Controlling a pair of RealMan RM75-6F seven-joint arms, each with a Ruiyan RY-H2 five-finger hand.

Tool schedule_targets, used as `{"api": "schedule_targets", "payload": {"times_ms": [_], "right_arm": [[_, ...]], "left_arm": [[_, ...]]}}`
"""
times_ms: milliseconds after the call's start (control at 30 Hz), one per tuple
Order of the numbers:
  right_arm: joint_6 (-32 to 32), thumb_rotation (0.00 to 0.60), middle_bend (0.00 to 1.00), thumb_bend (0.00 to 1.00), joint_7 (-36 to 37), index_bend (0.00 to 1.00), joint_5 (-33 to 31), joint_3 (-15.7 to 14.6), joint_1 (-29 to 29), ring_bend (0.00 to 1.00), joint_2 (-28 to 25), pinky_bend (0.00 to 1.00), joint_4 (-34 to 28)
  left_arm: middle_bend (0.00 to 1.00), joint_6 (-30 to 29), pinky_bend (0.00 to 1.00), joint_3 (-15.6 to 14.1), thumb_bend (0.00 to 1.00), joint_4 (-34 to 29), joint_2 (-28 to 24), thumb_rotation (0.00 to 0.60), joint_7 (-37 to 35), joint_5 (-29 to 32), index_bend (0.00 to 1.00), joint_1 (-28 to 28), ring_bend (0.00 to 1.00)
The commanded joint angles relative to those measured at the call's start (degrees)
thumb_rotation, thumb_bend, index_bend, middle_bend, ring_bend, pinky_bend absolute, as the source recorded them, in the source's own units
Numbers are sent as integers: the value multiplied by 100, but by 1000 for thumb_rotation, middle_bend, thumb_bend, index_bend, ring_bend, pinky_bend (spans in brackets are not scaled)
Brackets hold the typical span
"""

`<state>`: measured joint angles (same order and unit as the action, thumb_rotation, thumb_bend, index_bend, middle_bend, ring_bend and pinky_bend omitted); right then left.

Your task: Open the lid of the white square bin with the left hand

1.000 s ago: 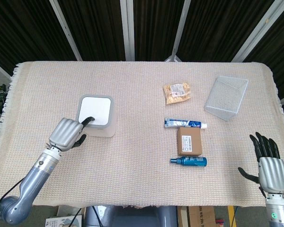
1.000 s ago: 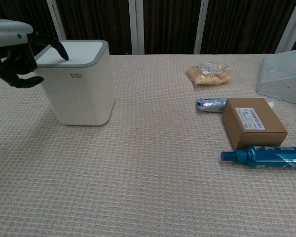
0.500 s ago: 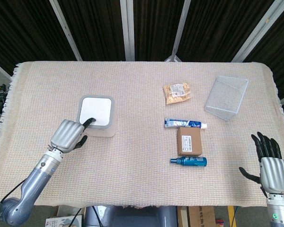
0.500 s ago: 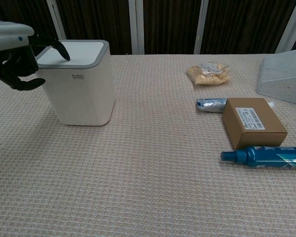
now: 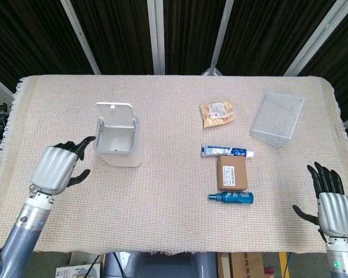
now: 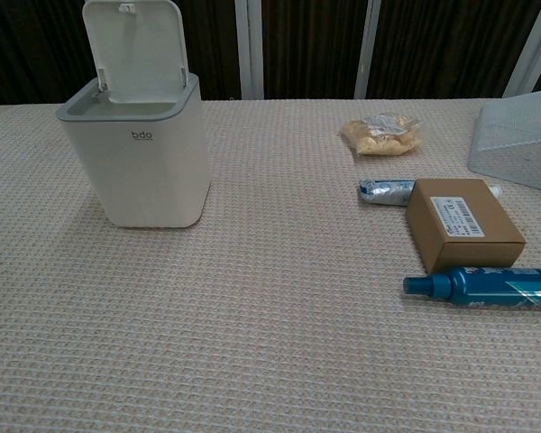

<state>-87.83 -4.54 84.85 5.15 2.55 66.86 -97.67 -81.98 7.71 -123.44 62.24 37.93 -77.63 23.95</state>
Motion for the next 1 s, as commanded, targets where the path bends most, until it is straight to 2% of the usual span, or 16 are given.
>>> {"api": "schedule_targets", "payload": {"times_ms": [33,133,233,367,467,800,1000], "right_arm": [[77,600,0,142,-20,97,72,-63,25,36,-39,26,16],[139,600,0,142,-78,97,168,-125,54,36,-69,26,35],[158,600,0,142,-108,97,275,-182,68,36,-78,26,31],[87,600,0,142,-176,97,417,-224,58,36,-59,26,30],[-21,600,0,143,-160,97,514,-240,25,36,-50,26,59],[-145,600,0,142,1,97,557,-215,-12,36,-92,26,114],[-118,600,0,142,-12,97,588,-233,1,36,-97,26,119]], "left_arm": [[284,-753,344,-683,196,-119,-285,600,36,-774,200,-815,235],[257,-1118,280,-1050,196,238,-425,600,-616,-1165,200,-1276,185],[249,-1359,254,-1264,185,763,-542,600,-1458,-1325,199,-1602,162],[246,-1509,237,-1349,154,1388,-553,600,-2621,-1292,200,-1868,152],[241,-1595,221,-1371,155,1863,-456,600,-3167,-1394,200,-1996,133],[232,-1823,214,-1290,154,2785,-92,600,-3810,-1473,199,-2292,132],[230,-1824,213,-1142,155,2920,-71,600,-3880,-1381,198,-2353,132]]}}
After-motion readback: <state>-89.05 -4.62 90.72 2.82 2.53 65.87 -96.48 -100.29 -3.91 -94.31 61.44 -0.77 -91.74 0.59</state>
